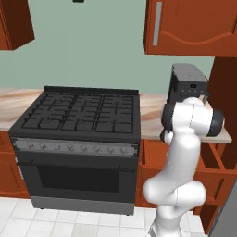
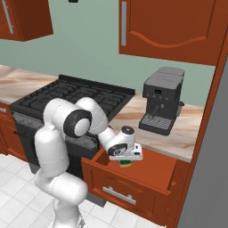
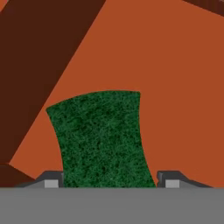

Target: Restock the sink supplies by placing the sponge and soap dispenser on the counter and next to the sink. Make sure the soap dispenser is upright.

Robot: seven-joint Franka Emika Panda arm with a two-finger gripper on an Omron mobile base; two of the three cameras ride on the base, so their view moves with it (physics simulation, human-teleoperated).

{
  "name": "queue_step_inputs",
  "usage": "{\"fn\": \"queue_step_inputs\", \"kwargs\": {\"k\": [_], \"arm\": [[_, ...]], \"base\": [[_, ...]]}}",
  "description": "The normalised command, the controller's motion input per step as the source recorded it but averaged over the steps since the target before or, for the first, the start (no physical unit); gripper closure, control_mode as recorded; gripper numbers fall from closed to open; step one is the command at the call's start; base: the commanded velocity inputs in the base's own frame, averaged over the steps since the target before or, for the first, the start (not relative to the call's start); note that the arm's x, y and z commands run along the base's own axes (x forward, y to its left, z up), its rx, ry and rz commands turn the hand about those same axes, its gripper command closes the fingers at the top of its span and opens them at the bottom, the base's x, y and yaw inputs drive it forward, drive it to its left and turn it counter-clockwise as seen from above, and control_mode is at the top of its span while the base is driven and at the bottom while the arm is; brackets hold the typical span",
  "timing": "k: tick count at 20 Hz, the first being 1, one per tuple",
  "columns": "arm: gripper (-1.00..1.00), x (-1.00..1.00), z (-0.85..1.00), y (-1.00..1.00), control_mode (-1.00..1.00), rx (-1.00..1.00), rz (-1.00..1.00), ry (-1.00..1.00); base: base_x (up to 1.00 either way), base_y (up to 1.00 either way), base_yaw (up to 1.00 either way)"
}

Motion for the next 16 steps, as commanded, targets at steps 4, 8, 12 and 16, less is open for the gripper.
{"fn": "queue_step_inputs", "kwargs": {"k": [4, 8, 12, 16], "arm": [[1.00, -0.47, 0.99, -0.01, -1.00, 0.00, 0.00, -0.02], [1.00, -0.33, 1.00, 0.00, -1.00, 0.00, 0.00, 0.00], [1.00, -0.31, 1.00, 0.00, -1.00, 0.00, 0.00, 0.00], [1.00, -0.39, 1.00, 0.00, -1.00, 0.00, 0.00, 0.00]], "base": [[0.00, 0.00, 0.00], [0.00, 0.00, 0.00], [0.00, 0.00, 0.00], [0.00, 0.00, 0.00]]}}
